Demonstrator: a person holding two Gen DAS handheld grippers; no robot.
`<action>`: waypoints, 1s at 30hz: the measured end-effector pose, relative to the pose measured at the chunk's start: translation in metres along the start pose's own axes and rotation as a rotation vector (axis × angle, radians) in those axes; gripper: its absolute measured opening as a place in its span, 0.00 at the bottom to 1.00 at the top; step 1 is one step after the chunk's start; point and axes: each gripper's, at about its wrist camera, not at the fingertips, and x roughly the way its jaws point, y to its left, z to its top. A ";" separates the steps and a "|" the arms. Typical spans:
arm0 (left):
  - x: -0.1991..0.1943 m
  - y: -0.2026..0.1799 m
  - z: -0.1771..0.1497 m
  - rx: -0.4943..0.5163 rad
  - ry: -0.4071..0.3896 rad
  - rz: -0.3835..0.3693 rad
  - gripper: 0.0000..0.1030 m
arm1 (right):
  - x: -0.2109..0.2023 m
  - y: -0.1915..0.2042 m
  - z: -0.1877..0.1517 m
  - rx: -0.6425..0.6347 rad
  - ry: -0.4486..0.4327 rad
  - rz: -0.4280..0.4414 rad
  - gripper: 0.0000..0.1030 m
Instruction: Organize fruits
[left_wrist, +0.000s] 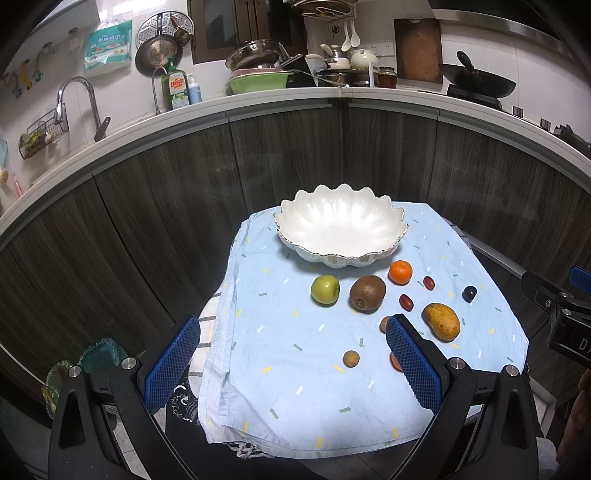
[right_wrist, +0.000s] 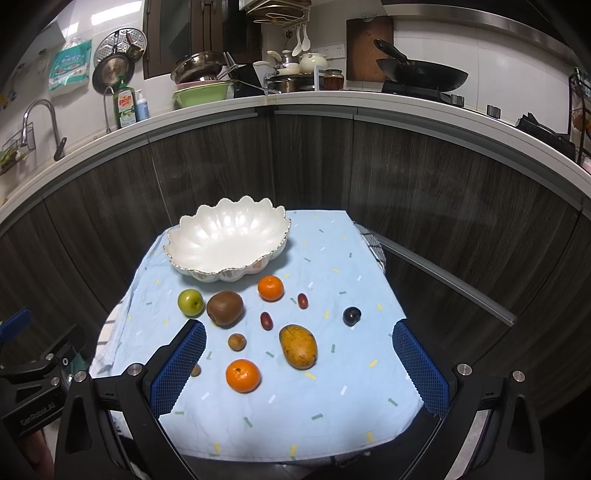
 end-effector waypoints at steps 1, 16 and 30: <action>0.000 0.000 0.000 0.000 0.001 0.000 0.99 | 0.000 0.000 0.000 0.000 0.000 0.000 0.99; 0.001 -0.001 0.000 -0.001 0.002 0.000 0.99 | 0.001 0.000 -0.002 0.002 0.003 -0.001 0.99; 0.001 -0.005 -0.006 0.000 0.004 -0.001 0.99 | 0.001 0.000 -0.002 0.002 0.004 -0.001 0.99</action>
